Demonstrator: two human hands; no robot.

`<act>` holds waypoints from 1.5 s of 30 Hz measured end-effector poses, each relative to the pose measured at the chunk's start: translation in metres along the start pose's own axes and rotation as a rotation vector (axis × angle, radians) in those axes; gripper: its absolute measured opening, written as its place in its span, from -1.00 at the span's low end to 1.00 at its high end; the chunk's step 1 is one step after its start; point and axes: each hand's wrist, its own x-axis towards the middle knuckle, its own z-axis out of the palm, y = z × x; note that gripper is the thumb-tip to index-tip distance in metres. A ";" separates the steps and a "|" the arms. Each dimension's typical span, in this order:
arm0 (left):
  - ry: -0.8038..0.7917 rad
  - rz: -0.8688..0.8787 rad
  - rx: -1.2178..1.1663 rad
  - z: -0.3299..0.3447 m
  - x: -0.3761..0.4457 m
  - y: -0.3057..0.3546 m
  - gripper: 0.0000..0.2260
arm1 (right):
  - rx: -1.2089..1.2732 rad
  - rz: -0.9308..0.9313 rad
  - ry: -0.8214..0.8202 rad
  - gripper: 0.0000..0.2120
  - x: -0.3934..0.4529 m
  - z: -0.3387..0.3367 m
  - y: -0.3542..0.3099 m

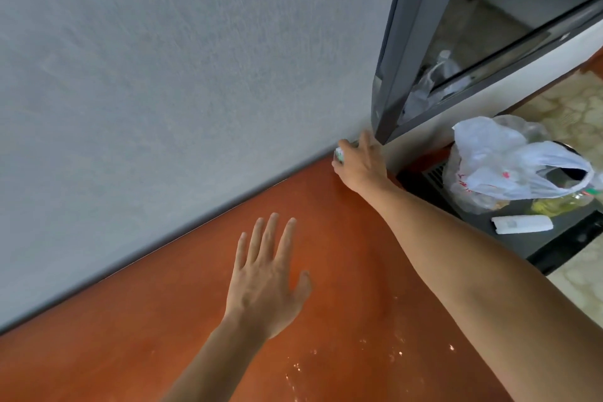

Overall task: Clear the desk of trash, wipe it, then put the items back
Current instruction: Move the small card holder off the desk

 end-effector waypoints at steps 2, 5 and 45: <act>0.009 -0.014 -0.006 -0.004 0.000 -0.003 -0.28 | 0.011 -0.009 0.029 -0.58 -0.011 0.004 -0.001; 0.026 -0.022 -0.058 -0.014 -0.008 -0.005 -0.28 | 0.042 -0.025 0.049 -0.61 -0.047 0.003 -0.012; 0.909 -1.199 -0.343 -0.020 -0.973 -0.218 -0.35 | 0.049 -1.636 -0.405 -0.45 -0.965 -0.011 -0.575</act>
